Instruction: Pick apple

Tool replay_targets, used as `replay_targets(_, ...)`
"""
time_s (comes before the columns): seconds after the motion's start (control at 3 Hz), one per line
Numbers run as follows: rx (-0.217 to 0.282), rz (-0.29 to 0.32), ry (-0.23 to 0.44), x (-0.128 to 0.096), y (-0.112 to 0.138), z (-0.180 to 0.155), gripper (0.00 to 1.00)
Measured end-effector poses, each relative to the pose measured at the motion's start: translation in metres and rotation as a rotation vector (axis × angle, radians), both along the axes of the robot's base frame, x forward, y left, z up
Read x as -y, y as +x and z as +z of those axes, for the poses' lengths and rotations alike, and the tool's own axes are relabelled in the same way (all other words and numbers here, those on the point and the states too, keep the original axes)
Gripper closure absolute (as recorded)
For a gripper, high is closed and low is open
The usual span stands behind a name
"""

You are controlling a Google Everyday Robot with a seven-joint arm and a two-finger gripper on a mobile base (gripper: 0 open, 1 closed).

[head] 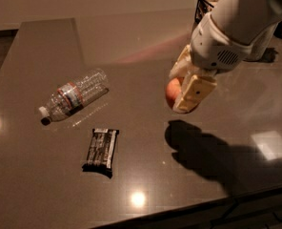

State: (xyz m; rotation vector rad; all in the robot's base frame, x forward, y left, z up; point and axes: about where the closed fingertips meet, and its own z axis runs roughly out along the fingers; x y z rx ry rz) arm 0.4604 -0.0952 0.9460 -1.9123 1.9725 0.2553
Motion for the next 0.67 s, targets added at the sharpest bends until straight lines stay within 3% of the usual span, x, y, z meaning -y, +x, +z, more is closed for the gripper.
replay_targets(0.33, 0.029, 0.062, 0.061, -0.0147, -0.0103, 0.0413, 1.0)
replay_targets(0.67, 0.029, 0.062, 0.061, -0.0147, -0.0103, 0.0413, 1.0)
